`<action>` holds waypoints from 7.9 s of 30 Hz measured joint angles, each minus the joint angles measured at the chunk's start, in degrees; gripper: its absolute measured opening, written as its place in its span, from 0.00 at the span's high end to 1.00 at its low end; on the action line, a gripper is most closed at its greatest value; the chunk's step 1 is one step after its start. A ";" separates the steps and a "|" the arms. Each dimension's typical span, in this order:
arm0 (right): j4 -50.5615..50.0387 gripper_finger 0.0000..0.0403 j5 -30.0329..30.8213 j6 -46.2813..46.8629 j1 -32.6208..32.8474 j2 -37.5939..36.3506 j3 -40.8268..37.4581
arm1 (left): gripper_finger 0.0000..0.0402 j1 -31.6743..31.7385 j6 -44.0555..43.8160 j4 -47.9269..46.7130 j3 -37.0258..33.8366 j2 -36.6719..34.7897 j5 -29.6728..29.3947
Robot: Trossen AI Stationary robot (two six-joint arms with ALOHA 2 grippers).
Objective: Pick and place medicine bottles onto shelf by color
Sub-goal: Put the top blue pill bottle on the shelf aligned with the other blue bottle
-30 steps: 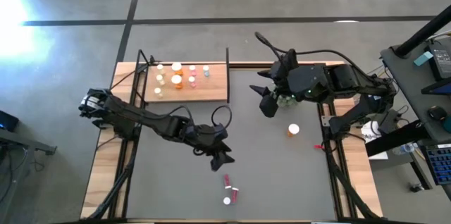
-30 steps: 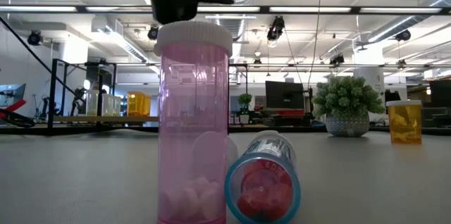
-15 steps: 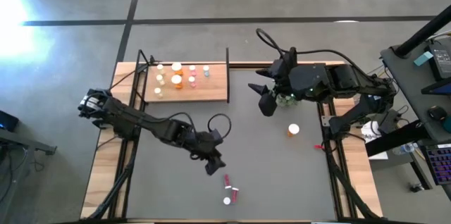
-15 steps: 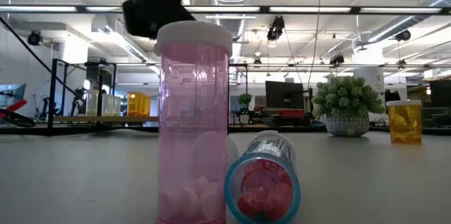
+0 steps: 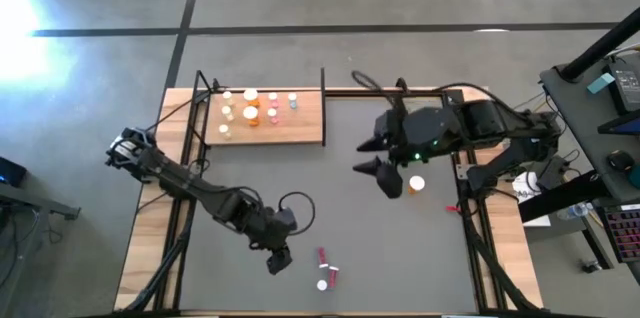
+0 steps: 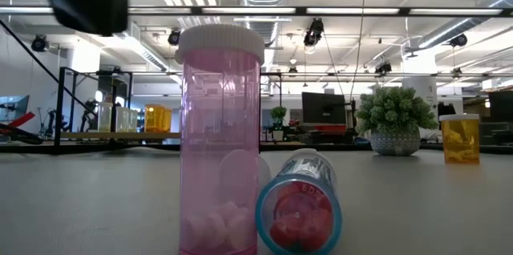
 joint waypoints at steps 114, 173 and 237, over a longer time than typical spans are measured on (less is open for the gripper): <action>7.81 0.74 -26.48 -77.17 2.85 47.65 -2.94 | 0.40 -25.89 -25.76 6.82 -3.91 -3.64 -7.09; 14.77 0.74 -26.34 -70.24 5.69 47.89 -5.55 | 0.40 -25.87 -25.54 6.86 -5.77 -3.62 -7.28; 17.93 0.77 -3.02 -21.92 -3.20 6.40 -30.12 | 0.40 15.85 28.09 18.63 -6.23 -14.30 -10.96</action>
